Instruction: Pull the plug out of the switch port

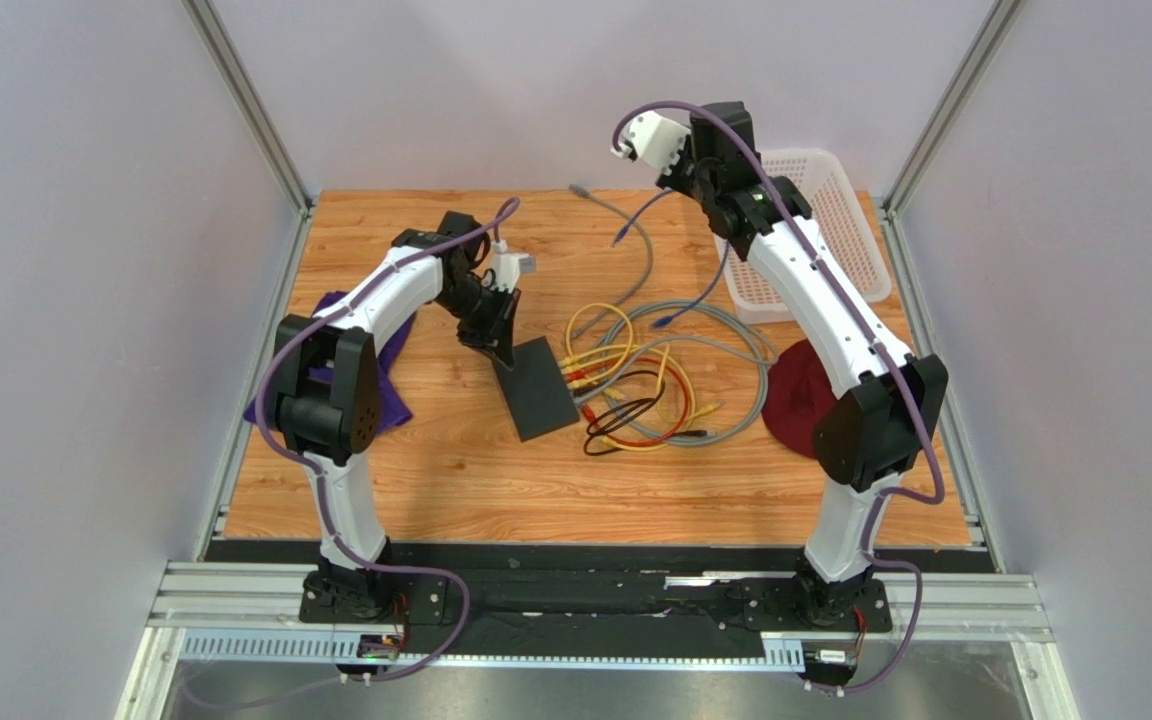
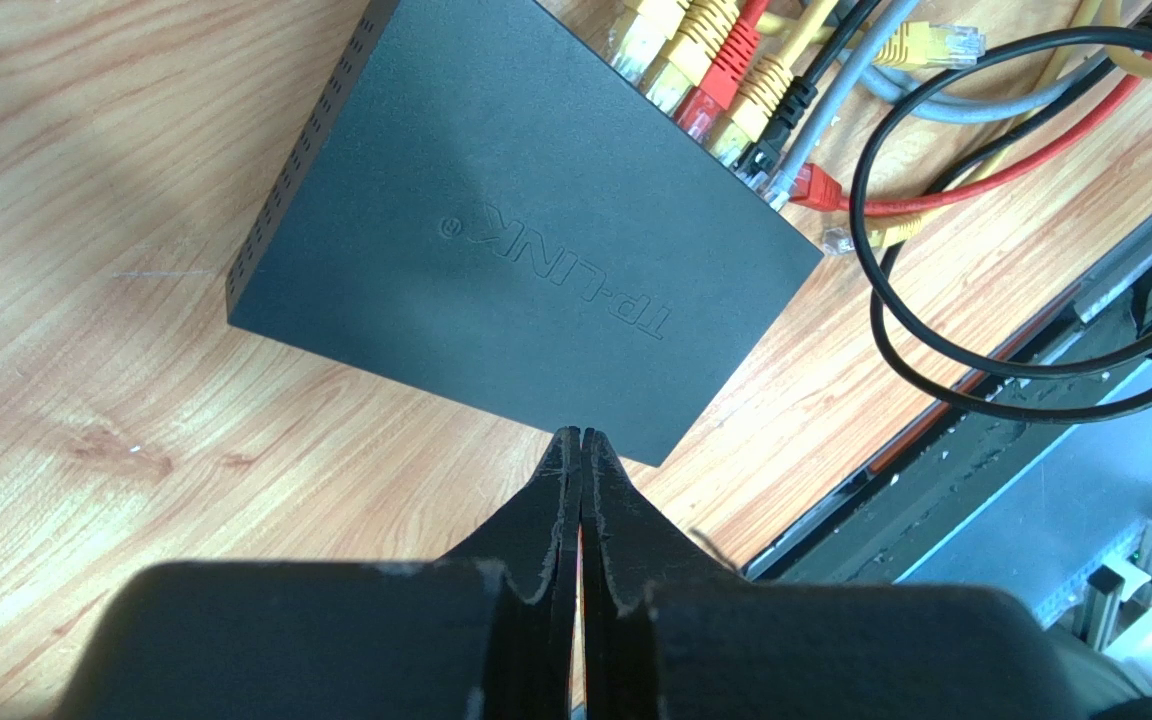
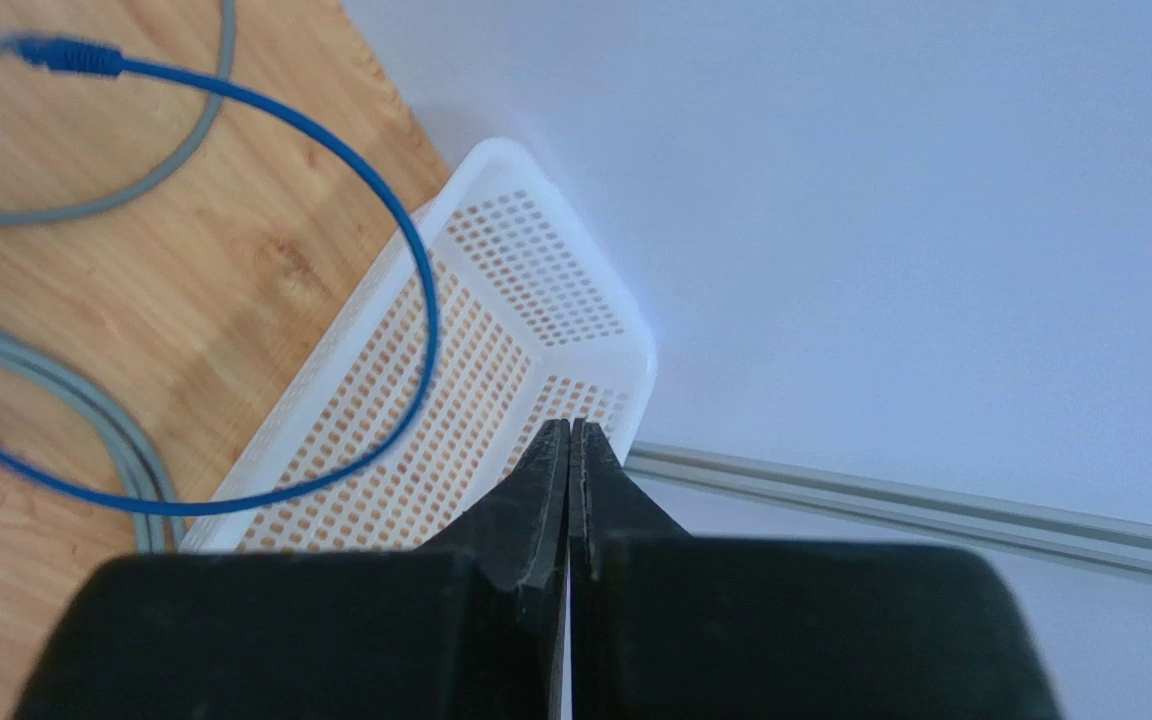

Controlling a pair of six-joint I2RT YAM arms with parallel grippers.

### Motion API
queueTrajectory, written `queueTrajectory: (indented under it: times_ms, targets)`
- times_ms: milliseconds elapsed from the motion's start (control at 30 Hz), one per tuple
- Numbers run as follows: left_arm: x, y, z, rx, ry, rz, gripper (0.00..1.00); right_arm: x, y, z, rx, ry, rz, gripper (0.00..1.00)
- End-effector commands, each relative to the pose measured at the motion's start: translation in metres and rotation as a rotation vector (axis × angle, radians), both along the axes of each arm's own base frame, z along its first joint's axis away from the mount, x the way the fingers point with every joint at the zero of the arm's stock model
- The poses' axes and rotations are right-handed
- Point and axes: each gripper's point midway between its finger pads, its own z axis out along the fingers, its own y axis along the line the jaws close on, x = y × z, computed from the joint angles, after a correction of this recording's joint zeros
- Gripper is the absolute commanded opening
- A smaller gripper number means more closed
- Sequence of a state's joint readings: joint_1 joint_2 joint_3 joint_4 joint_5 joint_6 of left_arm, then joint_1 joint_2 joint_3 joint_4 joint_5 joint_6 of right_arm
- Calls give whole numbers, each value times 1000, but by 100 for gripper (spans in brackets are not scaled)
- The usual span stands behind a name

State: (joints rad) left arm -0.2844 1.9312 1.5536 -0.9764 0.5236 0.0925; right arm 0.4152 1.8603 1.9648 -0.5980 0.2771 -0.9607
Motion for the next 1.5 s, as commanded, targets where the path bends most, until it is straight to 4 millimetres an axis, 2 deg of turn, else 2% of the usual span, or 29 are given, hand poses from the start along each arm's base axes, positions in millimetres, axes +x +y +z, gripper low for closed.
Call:
queueTrajectory:
  times_ms: [0,33,133,200,233,300,333,367,400,433,467,500,533,567,600,633,700,767,833,933,967,1067,1133,1167,1233,1267,1333,1467]
  targets:
    - [11,-1,36,-48,-100,-4,0,9,17,66,108,-196,9,0]
    - [11,-1,38,-50,-105,-6,0,18,21,61,113,-199,4,0]
    - [9,0,44,-50,-121,-10,0,35,31,90,212,-279,-7,0]
    - [9,2,44,-41,-130,-11,0,41,41,92,291,-272,3,0]
    - [8,3,44,-38,-134,-13,0,46,48,87,312,-262,12,0]
    - [8,5,44,-31,-142,-12,0,49,61,68,363,-214,24,1]
    - [7,6,44,-30,-141,-11,0,52,68,50,370,-166,27,7]
    - [8,6,44,-29,-145,-11,0,49,75,36,383,-120,30,26]
    - [9,7,44,-28,-146,-7,0,44,79,13,390,-35,25,34]
    - [8,7,43,-26,-147,-9,6,39,83,-7,469,41,-12,42]
    - [9,8,43,-22,-147,-4,11,33,87,-34,478,127,-30,51]
    - [9,8,43,-22,-147,-4,20,19,91,-60,491,236,-36,54]
    - [10,8,43,-22,-144,4,35,8,95,-78,535,314,-61,56]
    - [10,9,42,-14,-143,10,40,-4,95,-102,545,401,-82,59]
    - [11,10,41,-5,-143,21,46,-28,108,-108,591,506,-23,61]
    - [11,10,40,1,-133,44,53,-42,112,-115,626,569,-16,62]
    - [11,13,36,17,-126,65,59,-78,121,-130,665,710,30,66]
    - [8,13,32,18,-99,97,64,-100,123,-138,677,798,55,67]
    - [3,14,28,14,-66,132,69,-120,131,-138,716,885,125,66]
    - [-2,15,24,-12,-18,172,72,-147,146,-148,725,1036,240,64]
    - [-2,16,25,-16,-12,179,72,-149,150,-157,743,1086,249,64]
    - [0,23,19,-8,8,190,72,-146,164,-167,778,1126,294,64]
    - [1,26,10,12,21,189,72,-136,175,-161,794,1111,320,65]
    - [-1,27,4,16,31,180,72,-133,180,-172,802,1145,323,65]
    - [-2,23,-3,0,52,163,71,-120,186,-172,815,1127,336,68]
    - [-3,21,-6,-11,63,151,70,-115,187,-185,812,1136,316,68]
    - [-6,19,-14,-23,88,122,68,-106,186,-192,816,1129,309,68]
    - [-9,26,-19,14,87,97,62,-110,180,-219,753,1167,303,62]
